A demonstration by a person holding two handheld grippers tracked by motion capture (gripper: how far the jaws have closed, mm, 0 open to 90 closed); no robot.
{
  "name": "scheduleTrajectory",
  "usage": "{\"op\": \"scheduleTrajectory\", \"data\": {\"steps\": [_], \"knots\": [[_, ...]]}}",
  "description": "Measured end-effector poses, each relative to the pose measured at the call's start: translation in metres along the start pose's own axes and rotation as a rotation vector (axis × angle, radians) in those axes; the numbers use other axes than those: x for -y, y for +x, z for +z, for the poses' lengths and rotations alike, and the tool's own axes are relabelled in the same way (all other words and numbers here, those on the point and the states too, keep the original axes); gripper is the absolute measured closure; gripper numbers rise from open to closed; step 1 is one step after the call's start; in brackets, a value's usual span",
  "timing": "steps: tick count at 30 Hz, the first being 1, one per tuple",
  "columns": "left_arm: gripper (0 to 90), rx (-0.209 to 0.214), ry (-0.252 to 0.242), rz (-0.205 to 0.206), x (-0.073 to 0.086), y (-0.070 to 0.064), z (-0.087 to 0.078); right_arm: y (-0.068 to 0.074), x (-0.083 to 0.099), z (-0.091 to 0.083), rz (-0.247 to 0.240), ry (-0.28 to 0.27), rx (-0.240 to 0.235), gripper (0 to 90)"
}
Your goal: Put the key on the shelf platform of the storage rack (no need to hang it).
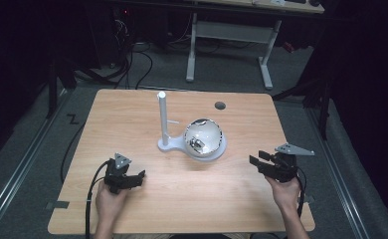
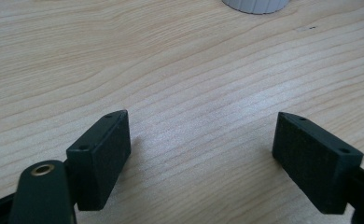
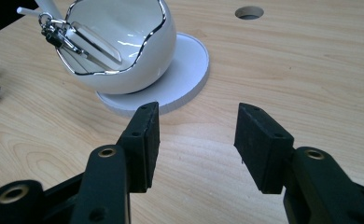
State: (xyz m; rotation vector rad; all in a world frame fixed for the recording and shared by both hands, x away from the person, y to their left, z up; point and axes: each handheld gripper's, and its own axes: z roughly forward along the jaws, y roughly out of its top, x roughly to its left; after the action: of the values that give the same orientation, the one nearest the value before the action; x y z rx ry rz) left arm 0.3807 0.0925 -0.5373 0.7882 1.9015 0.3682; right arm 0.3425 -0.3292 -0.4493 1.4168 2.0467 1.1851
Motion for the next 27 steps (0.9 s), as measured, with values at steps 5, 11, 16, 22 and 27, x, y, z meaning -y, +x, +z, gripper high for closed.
{"op": "scheduleTrajectory", "data": {"steps": [5, 11, 16, 22, 27], "knots": [[19.7, 0.000, 0.000, 0.000, 0.000, 0.000, 0.000, 0.001, 0.007, 0.002, 0.003, 0.013, -0.005, 50.7], [19.6, 0.000, 0.000, 0.000, 0.000, 0.000, 0.000, 0.002, 0.014, 0.003, 0.013, 0.001, -0.008, 51.3], [19.6, 0.000, 0.000, 0.000, 0.000, 0.000, 0.000, 0.004, 0.018, 0.004, 0.004, -0.007, -0.012, 52.0], [19.7, 0.000, 0.000, 0.001, 0.000, 0.000, 0.000, 0.007, 0.023, 0.009, 0.007, 0.008, -0.017, 51.9], [19.6, 0.000, 0.000, 0.001, 0.000, 0.000, 0.000, 0.009, 0.026, 0.012, 0.003, 0.021, -0.015, 51.9]]}}
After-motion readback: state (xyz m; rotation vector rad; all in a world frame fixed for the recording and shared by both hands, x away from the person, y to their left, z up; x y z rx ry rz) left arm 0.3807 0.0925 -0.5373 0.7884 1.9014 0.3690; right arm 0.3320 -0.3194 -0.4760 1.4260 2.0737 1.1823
